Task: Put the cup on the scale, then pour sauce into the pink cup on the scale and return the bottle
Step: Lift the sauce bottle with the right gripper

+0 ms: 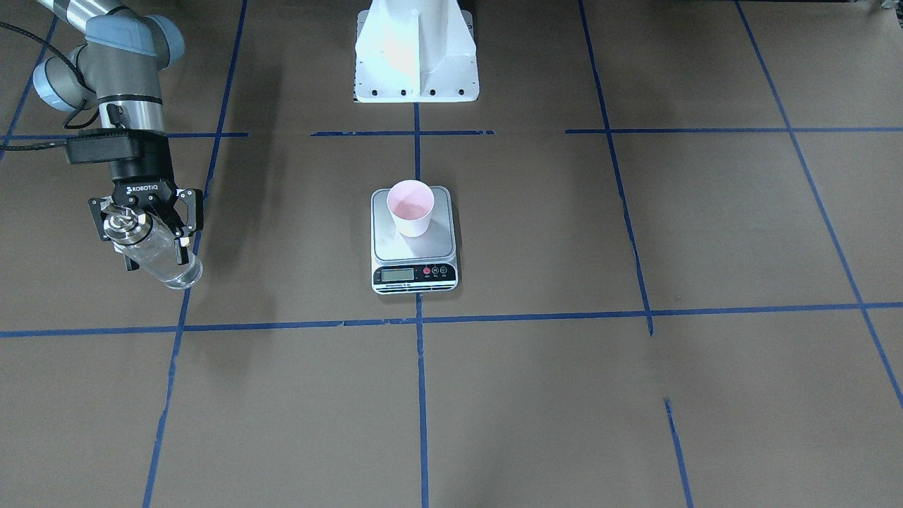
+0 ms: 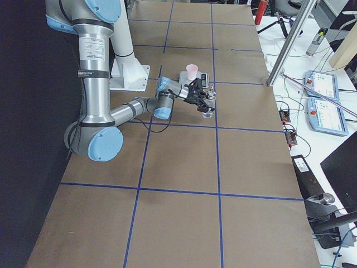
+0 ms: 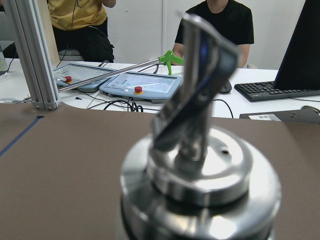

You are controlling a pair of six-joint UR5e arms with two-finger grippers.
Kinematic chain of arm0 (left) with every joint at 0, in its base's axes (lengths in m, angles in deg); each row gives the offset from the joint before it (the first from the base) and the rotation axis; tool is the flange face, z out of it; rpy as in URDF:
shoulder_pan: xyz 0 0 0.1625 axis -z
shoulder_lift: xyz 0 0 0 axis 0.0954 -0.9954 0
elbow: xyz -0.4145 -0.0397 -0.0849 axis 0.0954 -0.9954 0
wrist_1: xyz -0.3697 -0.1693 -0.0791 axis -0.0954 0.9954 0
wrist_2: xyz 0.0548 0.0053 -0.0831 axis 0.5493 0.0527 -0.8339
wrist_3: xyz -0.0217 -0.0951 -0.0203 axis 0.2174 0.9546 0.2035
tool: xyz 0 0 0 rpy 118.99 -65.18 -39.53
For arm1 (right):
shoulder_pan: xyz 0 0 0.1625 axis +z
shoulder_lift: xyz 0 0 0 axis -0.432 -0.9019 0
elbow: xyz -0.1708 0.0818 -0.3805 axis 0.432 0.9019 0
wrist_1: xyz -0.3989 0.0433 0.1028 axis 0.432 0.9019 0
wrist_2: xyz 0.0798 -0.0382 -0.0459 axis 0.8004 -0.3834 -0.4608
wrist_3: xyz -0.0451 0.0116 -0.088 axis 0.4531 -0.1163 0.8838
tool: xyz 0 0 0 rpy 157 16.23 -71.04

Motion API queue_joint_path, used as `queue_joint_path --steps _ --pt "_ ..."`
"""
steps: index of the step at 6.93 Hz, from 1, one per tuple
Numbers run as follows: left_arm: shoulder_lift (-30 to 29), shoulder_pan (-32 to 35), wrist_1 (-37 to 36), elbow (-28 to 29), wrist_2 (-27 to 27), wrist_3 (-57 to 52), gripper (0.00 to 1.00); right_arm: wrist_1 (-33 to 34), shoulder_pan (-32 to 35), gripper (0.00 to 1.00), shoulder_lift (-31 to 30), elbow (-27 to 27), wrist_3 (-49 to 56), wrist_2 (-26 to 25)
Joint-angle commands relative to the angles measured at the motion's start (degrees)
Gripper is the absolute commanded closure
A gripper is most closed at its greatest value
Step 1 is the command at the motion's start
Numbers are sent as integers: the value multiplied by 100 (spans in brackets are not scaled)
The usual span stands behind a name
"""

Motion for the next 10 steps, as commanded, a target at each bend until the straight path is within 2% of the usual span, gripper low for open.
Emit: queue_joint_path --steps 1,2,4,5,6,8,9,10 --pt "0 1 0 25 0 -7 0 147 -6 100 92 -64 440 -114" --pt "9 1 0 51 -17 -25 0 164 -59 100 380 -72 1235 -655" --pt "184 9 53 244 -88 -86 0 480 -103 100 759 -107 2347 -687" --pt "463 9 18 410 -270 -78 0 655 -112 100 995 -108 2856 -695" --pt "501 27 87 838 -499 -86 0 657 -155 100 1189 -99 3357 -704" --pt "501 27 70 1061 -747 -34 0 674 -226 100 1506 -90 3879 -704" --pt "484 27 1 1019 -991 -16 0 814 -217 100 1516 -107 4324 -783" --pt "492 36 0 1010 -1472 1 0 1085 -296 100 1708 -73 5016 -1262"
